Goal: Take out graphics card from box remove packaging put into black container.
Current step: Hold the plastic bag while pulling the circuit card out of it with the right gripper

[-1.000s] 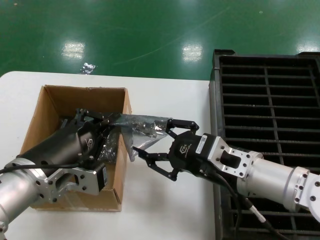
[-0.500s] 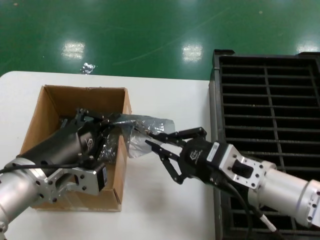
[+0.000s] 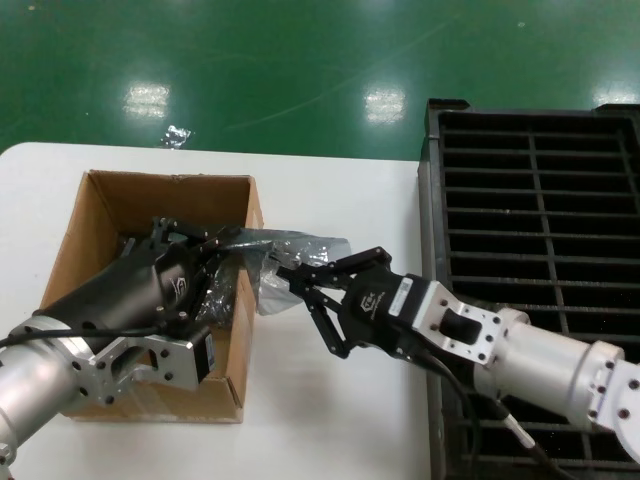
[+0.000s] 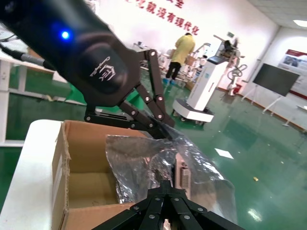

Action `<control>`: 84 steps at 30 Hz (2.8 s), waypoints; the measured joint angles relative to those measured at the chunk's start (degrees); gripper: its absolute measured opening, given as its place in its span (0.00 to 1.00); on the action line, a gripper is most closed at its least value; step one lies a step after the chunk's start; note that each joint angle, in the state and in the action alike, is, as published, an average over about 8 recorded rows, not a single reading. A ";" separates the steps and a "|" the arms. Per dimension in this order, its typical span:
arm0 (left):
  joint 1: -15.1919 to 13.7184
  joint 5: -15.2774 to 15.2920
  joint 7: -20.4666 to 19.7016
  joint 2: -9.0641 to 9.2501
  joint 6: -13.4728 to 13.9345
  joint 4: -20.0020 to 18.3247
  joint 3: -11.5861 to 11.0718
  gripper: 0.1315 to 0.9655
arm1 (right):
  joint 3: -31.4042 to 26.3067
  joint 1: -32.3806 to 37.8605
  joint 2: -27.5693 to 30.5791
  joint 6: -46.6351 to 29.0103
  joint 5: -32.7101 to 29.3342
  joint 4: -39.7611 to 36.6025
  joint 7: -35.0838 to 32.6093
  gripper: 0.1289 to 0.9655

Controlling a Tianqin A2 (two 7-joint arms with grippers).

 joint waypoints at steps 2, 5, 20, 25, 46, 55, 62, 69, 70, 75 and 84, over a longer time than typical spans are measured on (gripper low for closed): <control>0.00 0.00 0.00 0.00 0.00 0.00 0.00 0.01 | -0.42 1.10 -0.73 -0.45 0.17 -1.49 -1.06 0.01; 0.00 0.00 0.00 0.00 0.00 0.00 0.00 0.01 | -0.84 2.49 -1.76 -0.79 0.44 -3.50 -2.53 0.01; 0.00 0.00 0.00 0.00 0.00 0.00 0.00 0.01 | -0.71 4.09 -3.91 -0.12 1.18 -6.75 -5.22 0.03; 0.00 0.00 0.00 0.00 0.00 0.00 0.00 0.01 | -0.45 3.80 -3.85 0.17 1.12 -6.63 -5.19 0.08; 0.00 0.00 0.00 0.00 0.00 0.00 0.00 0.01 | 0.01 4.28 -3.82 0.05 1.44 -7.24 -5.48 0.04; 0.00 0.00 0.00 0.00 0.00 0.00 0.00 0.01 | -0.32 5.72 -4.02 -0.65 1.81 -8.81 -6.96 0.03; 0.00 0.00 0.00 0.00 0.00 0.00 0.00 0.01 | -0.29 6.41 -3.96 -0.93 2.18 -9.56 -7.85 0.05; 0.00 0.00 0.00 0.00 0.00 0.00 0.00 0.01 | -0.10 6.81 -3.92 -0.77 2.18 -9.92 -7.98 0.11; 0.00 0.00 0.00 0.00 0.00 0.00 0.00 0.01 | -0.06 6.86 -3.93 -0.69 2.14 -9.94 -7.93 0.12; 0.00 0.00 0.00 0.00 0.00 0.00 0.00 0.01 | 0.15 7.02 -4.02 -0.34 1.89 -9.85 -7.43 0.19; 0.00 0.00 0.00 0.00 0.00 0.00 0.00 0.01 | -0.10 7.84 -5.00 -0.44 2.27 -11.35 -7.82 0.16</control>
